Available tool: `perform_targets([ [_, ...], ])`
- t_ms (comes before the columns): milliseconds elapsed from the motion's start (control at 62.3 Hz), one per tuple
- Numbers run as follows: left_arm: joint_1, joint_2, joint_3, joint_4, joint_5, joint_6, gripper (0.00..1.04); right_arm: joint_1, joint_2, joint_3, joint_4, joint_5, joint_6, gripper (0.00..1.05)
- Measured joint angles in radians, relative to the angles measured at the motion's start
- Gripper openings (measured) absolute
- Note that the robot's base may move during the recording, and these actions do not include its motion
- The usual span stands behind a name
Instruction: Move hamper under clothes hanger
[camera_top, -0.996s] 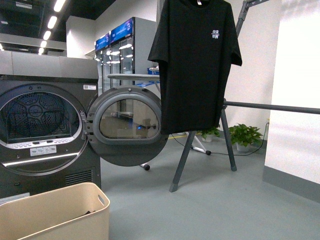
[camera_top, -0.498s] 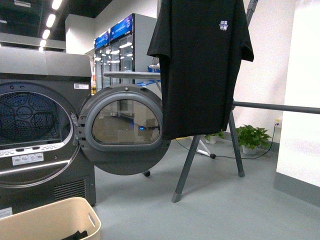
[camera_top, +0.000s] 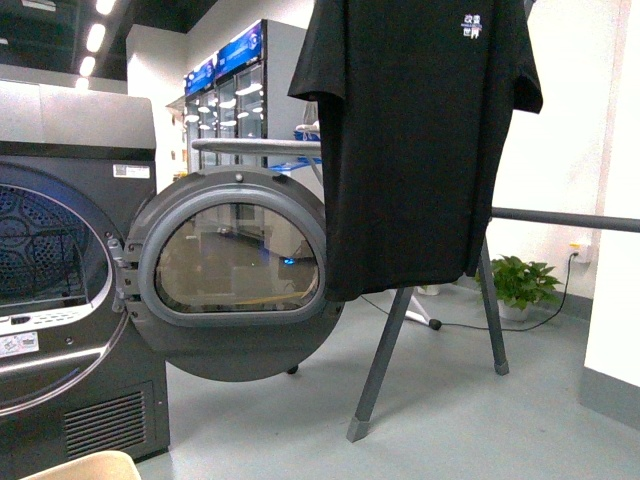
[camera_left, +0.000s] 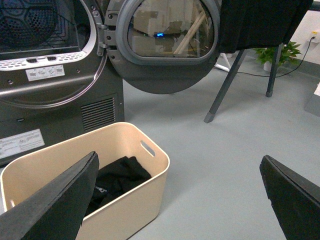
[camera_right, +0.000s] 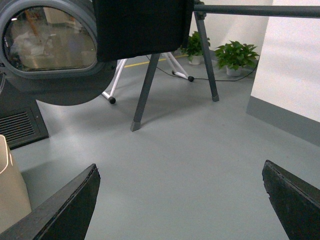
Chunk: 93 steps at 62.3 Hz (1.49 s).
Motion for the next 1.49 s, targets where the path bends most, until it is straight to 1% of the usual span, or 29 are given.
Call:
perform_targets([
  [739, 0.0, 0.002, 0.0, 0.0, 0.005, 0.0, 0.98, -0.001, 0.0, 0.0, 0.0, 0.008, 0.0, 0.97],
  [1494, 0.001, 0.0, 0.0, 0.0, -0.004, 0.0, 0.98, 0.001, 0.0, 0.0, 0.0, -0.005, 0.0, 0.97],
])
